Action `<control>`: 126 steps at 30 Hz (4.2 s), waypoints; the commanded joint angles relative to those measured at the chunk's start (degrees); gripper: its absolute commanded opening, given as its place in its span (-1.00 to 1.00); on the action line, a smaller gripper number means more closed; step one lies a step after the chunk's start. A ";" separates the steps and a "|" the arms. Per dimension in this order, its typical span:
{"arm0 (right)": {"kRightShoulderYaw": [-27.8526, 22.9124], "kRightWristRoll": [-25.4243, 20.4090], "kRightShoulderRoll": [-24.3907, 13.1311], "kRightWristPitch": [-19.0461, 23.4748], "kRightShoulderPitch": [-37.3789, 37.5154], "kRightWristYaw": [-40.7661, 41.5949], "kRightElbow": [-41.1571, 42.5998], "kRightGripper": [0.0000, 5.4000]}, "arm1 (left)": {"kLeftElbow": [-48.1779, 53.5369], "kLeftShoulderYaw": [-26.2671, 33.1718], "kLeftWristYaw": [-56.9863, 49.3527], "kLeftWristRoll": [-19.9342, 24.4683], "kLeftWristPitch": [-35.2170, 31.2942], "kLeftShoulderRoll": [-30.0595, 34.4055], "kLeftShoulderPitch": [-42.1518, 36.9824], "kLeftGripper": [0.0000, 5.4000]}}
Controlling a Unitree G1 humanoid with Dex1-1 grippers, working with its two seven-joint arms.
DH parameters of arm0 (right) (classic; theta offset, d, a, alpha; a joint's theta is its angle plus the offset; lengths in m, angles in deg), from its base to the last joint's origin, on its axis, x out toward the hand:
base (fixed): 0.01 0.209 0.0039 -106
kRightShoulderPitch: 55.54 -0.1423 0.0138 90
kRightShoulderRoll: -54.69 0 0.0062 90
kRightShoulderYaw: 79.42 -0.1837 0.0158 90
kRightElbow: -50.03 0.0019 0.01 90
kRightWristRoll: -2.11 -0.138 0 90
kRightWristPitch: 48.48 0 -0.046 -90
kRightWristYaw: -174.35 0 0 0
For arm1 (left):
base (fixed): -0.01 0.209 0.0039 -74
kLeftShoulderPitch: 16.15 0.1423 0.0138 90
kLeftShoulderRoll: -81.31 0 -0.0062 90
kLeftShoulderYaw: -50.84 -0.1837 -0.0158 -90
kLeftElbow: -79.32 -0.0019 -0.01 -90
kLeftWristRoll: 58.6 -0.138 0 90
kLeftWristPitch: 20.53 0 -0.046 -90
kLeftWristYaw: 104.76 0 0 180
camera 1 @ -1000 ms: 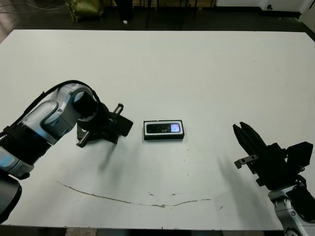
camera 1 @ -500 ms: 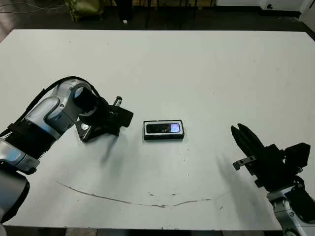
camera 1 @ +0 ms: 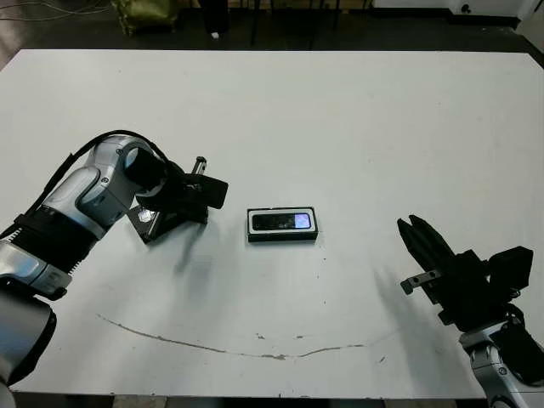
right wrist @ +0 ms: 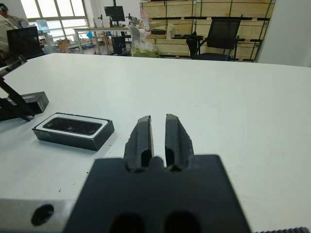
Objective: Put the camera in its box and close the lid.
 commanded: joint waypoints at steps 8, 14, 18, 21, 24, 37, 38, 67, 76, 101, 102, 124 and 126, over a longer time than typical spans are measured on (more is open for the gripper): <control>0.48 0.58 -0.23 -0.65 0.60 0.27 -1.32 -1.00 | 19.29 17.46 1.95 20.63 -10.86 5.00 8.72 -1.00; 0.24 -0.02 -0.41 -0.49 0.33 0.29 -1.48 -1.00 | 33.15 38.85 -10.83 36.41 -17.30 3.30 23.48 -1.00; -0.10 -0.47 -0.30 -0.81 -0.08 0.59 -2.21 -1.00 | 38.31 48.86 -21.71 39.97 -16.80 0.40 33.63 -1.00; 0.05 0.27 -0.48 0.07 0.00 -0.10 -1.30 -1.00 | 40.38 52.58 -28.32 40.98 -18.03 -1.08 39.15 -1.00; 0.17 -0.19 -0.44 0.01 -0.12 0.18 -1.44 -1.00 | 39.82 53.56 -32.75 40.48 -14.80 -3.35 42.80 -1.00; 0.05 -0.21 -0.36 1.26 0.18 -0.66 -1.17 -1.00 | 36.26 46.18 -33.08 35.78 -13.61 3.25 47.03 -0.16; 0.12 -0.26 -0.26 1.37 0.28 -0.78 -1.10 -1.00 | 35.15 45.40 -32.50 35.63 -13.74 3.84 46.55 -0.08; 1.06 -0.81 0.42 -4.88 -0.06 3.26 -7.77 -1.00 | 8.61 35.77 -18.84 34.04 -4.39 5.93 31.76 0.99; 0.96 -1.37 0.36 -5.91 -0.12 4.32 -8.77 -1.00 | 3.42 33.61 -13.87 34.66 -4.57 5.47 28.79 0.99; 0.17 -1.61 -0.17 -5.51 0.12 4.21 -8.39 -1.00 | -4.71 30.02 -18.74 28.88 -1.14 2.25 28.41 0.99; 0.15 -1.67 -0.24 -4.74 0.30 3.84 -7.83 -1.00 | -5.21 29.96 -18.87 28.63 -0.79 2.16 28.37 0.99; 0.68 -1.14 0.11 -5.82 0.84 3.62 -7.96 -1.00 | -10.74 31.97 -22.44 29.73 3.54 -2.16 29.23 0.68; 0.62 -1.30 0.13 -5.76 0.84 3.67 -8.01 -1.00 | -10.56 32.04 -23.23 29.48 4.12 -2.31 29.54 0.50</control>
